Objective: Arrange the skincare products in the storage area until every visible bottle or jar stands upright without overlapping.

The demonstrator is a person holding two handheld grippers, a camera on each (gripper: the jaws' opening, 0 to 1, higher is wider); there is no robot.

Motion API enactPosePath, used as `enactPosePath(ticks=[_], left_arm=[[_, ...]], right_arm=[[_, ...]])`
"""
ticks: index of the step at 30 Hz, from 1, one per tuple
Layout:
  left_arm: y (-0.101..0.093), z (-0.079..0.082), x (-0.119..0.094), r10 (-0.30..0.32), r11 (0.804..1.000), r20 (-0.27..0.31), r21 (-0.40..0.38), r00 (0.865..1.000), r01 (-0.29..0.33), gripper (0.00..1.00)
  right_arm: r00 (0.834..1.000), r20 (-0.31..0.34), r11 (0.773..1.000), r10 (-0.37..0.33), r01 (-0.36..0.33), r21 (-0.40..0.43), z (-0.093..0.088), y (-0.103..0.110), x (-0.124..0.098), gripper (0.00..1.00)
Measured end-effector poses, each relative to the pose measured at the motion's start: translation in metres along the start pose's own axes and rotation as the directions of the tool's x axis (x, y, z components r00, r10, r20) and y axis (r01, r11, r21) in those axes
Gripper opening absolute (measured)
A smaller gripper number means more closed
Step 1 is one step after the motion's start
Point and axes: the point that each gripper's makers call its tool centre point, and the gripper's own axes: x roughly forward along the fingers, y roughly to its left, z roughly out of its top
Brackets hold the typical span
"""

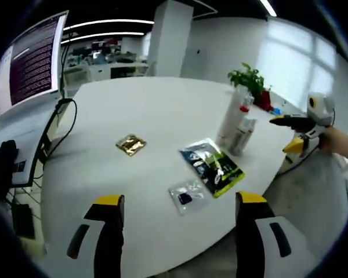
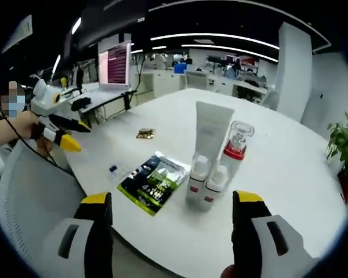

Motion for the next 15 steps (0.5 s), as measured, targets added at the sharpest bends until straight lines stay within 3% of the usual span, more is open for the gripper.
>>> enactPosePath(ticks=[7,15], left_arm=[[-0.001,-0.003,-0.007,0.014,1.000,-0.002,-0.012,1.000,-0.014,0.93],[-0.011,0.000,-0.010,-0.004,1.000,0.004,-0.024,1.000,0.004,0.99]], right_arm=[[1.000,-0.016,0.999,0.010,-0.009,0.032,-0.008,-0.004,-0.003,0.95],[1.000,-0.012,0.994,0.027,-0.026,0.107,-0.015,-0.011,-0.008,0.99]])
